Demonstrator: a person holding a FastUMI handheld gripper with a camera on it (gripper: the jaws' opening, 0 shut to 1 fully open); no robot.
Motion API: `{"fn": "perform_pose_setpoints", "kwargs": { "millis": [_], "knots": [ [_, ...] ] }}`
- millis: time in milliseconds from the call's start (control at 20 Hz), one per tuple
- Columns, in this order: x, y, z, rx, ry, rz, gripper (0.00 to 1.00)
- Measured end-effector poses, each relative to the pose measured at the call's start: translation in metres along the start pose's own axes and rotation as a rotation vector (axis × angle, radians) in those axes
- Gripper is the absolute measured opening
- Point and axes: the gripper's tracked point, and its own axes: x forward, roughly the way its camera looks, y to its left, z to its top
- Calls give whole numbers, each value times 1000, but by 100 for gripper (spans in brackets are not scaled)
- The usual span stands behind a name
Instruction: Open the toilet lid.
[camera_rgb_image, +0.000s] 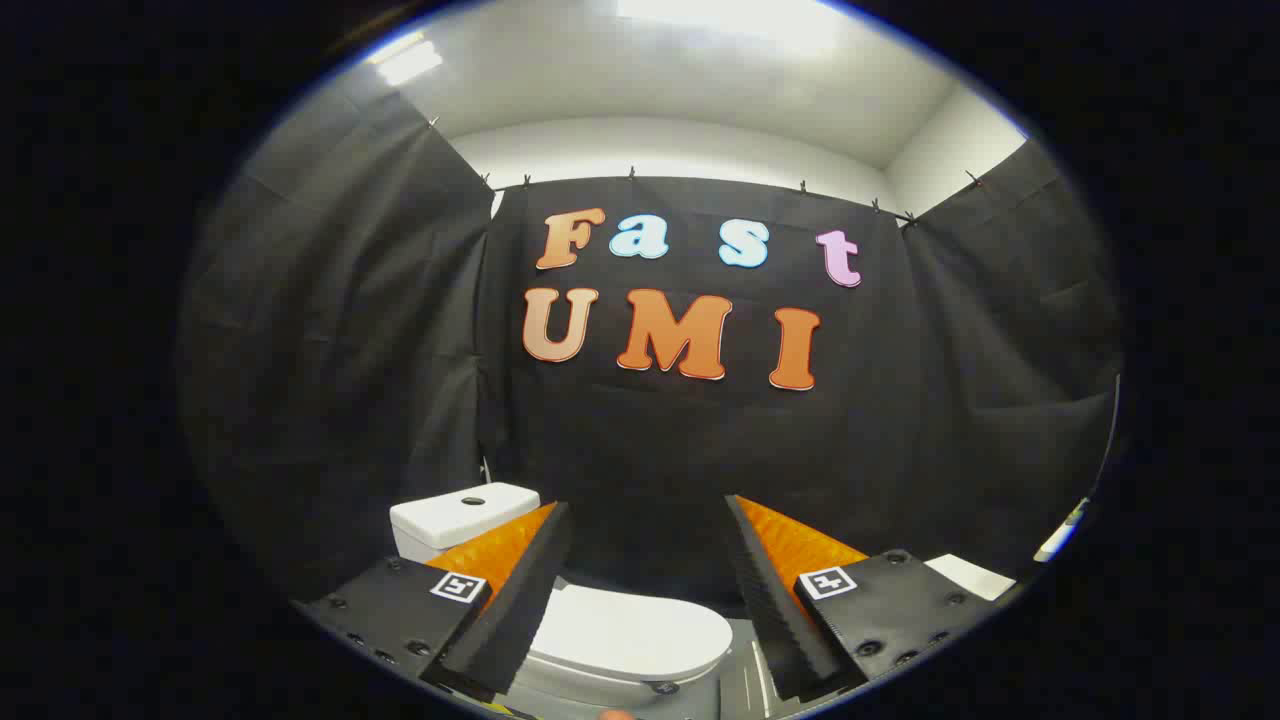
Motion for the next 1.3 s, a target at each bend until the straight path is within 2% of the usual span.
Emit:
{"fn": "perform_pose_setpoints", "kwargs": {
  "millis": [350, 900, 1300],
  "knots": [
    [2, -13, -2, 22, 15, -46, 98],
    [4, -21, 3, 26, 12, -57, 98],
    [4, -31, -15, 46, 11, -71, 98]
  ]
}}
